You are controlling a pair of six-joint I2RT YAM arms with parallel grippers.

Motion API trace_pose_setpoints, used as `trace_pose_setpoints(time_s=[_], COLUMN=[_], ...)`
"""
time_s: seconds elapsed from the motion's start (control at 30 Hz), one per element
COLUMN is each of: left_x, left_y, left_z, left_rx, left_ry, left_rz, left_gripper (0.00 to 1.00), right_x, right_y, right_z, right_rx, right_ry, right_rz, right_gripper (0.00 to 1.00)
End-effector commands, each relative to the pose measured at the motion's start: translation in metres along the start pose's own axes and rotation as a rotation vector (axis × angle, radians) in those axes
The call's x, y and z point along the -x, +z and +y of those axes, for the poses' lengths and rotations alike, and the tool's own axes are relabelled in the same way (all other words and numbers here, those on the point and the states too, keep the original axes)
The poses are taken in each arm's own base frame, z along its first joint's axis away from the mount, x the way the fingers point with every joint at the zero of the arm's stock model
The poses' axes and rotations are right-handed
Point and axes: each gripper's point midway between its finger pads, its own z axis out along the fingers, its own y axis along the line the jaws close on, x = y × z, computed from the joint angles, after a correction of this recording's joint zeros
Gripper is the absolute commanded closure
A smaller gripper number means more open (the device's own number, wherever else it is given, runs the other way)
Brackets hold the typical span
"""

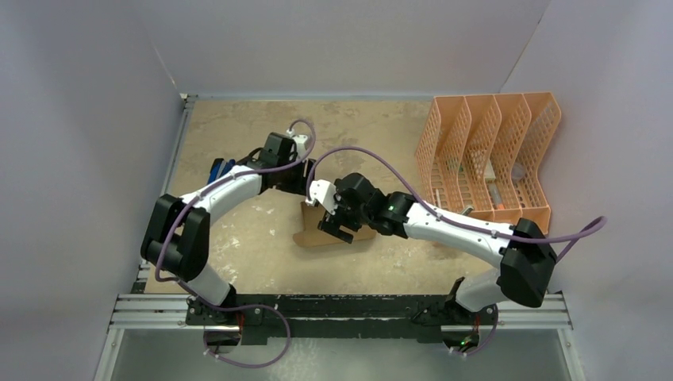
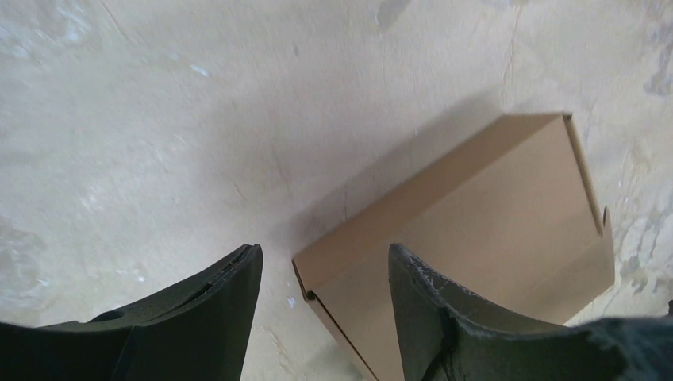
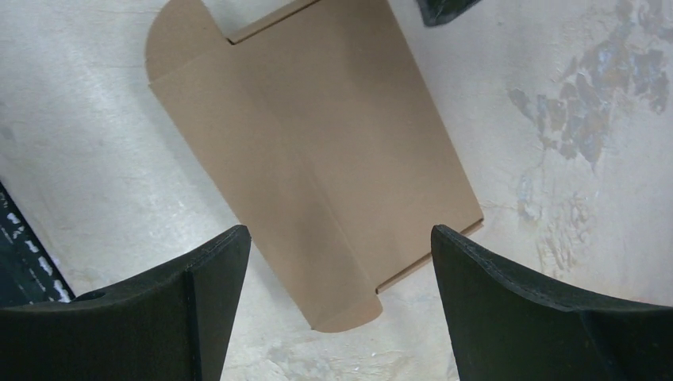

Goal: Fold the paper box

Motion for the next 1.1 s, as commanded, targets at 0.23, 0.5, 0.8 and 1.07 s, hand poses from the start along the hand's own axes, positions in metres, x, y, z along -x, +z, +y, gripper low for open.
trace_pose_setpoints(time_s=[0.23, 0.5, 0.8, 1.07], left_x=[-0.045, -0.042, -0.045, -0.049], left_y=[0.013, 0.032, 0.041, 0.044], left_z=[-0.004, 0.005, 0.004, 0.003], left_rx=[-0.014, 0.029, -0.007, -0.021], left_ry=[0.007, -0.007, -0.03, -0.034], left_rz=[0.096, 0.148, 0.216, 0.244], left_gripper=[0.41, 0.47, 0.5, 0.5], right_x=[0.001, -0.004, -0.015, -0.023], right_y=[0.014, 0.019, 0.028, 0.046], right_z=[0.024, 0.029, 0.022, 0.001], right_rx=[0.059, 0.061, -0.005, -0.17], right_ry=[-0.043, -0.09, -0.213, -0.329], right_rz=[0.023, 0.049, 0.111, 0.144], right_gripper=[0.13, 0.13, 0.13, 0.15])
